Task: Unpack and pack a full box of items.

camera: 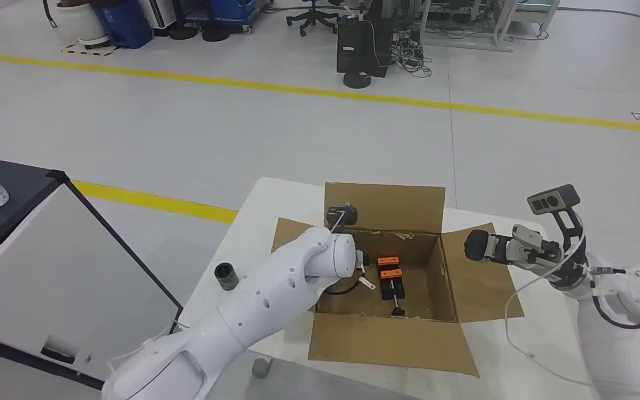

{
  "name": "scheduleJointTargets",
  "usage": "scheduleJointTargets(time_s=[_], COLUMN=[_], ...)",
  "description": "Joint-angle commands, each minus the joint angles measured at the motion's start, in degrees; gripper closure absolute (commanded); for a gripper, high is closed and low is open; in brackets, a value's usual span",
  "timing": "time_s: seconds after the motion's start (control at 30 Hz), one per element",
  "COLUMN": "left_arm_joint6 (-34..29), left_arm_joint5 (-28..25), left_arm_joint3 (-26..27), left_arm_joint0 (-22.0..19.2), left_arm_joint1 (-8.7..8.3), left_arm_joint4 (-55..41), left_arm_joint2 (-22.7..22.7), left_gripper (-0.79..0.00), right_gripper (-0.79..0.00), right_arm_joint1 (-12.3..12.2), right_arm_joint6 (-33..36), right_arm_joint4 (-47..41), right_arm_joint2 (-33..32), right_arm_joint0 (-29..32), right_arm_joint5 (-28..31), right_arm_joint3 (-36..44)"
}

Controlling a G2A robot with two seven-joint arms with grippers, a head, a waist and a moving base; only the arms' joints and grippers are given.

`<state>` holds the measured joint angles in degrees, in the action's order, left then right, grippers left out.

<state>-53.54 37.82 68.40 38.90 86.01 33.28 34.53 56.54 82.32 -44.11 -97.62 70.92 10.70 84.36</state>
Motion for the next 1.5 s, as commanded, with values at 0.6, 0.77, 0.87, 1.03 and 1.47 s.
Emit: scheduleJointTargets(time_s=[0.6,0.77,0.87,1.03,1.47], left_arm_joint6=[-0.3,-0.5,-1.7,-7.1,-13.9], left_arm_joint5=[-1.5,-1.4,-0.7,0.7,-1.0], left_arm_joint3=[-5.4,-3.3,0.9,11.0,37.9], left_arm_joint0=[-1.4,-1.7,-1.9,-0.6,16.0], left_arm_joint1=[2.59,2.62,2.12,0.0,-6.7], left_arm_joint4=[-0.7,1.3,3.6,9.6,24.9], left_arm_joint2=[-0.7,-0.5,0.1,2.7,16.0], left_gripper=[-0.785,-0.785,-0.785,-0.536,0.0], right_gripper=[-0.785,-0.785,-0.785,-0.785,-0.785], right_arm_joint1=[0.0,0.0,0.0,0.0,0.0], right_arm_joint6=[0.0,0.0,0.0,0.0,0.0], right_arm_joint4=[0.0,0.0,0.0,0.0,0.0], right_arm_joint2=[0.0,0.0,0.0,0.0,0.0], right_arm_joint0=[0.0,0.0,0.0,0.0,0.0], right_arm_joint5=[0.0,0.0,0.0,0.0,0.0], right_arm_joint3=[0.0,0.0,0.0,0.0,0.0])
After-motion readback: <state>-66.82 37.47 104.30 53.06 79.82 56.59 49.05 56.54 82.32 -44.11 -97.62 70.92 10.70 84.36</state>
